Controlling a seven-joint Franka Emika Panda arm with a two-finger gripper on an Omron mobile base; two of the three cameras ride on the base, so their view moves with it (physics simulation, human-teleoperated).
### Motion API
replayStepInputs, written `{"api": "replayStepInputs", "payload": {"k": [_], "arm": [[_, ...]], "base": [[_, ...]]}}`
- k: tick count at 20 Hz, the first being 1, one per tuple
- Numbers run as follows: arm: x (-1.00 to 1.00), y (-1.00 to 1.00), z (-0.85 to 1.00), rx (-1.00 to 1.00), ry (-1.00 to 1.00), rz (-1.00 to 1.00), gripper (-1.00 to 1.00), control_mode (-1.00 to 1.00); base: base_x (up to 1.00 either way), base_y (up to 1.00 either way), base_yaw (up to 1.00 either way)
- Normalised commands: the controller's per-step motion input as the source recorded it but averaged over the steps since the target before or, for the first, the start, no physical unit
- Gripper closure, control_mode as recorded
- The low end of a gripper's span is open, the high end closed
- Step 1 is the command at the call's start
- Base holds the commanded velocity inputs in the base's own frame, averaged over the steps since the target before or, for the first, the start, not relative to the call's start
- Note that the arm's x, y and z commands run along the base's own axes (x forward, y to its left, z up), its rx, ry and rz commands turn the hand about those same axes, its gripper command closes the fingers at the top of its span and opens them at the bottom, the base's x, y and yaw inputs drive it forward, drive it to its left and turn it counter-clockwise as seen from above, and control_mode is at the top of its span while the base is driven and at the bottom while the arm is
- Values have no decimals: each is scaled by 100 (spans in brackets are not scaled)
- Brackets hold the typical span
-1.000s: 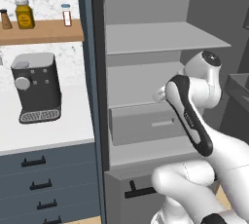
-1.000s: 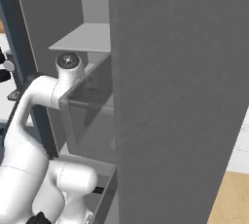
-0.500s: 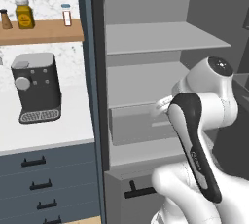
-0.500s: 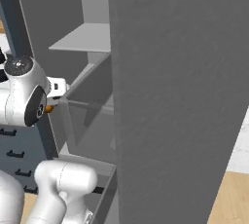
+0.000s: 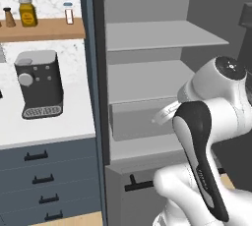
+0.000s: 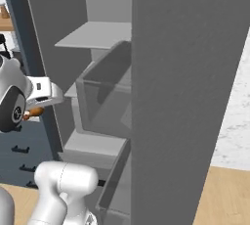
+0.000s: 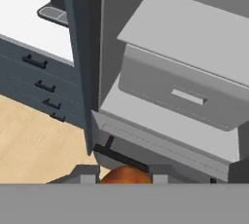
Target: Place one corn and one chicken drumstick in each tupperware on the nearby counter, to pack two identical lunches.
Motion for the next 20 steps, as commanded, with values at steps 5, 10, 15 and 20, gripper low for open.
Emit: {"api": "replayStepInputs", "payload": {"k": [5,10,15,20], "arm": [[0,0,0,0,0,0,100,100],[0,0,0,0,0,0,100,100],[0,0,0,0,0,0,100,100],[0,0,0,0,0,0,100,100]], "base": [[0,78,0],[1,100,4],[11,100,3],[33,100,0]]}}
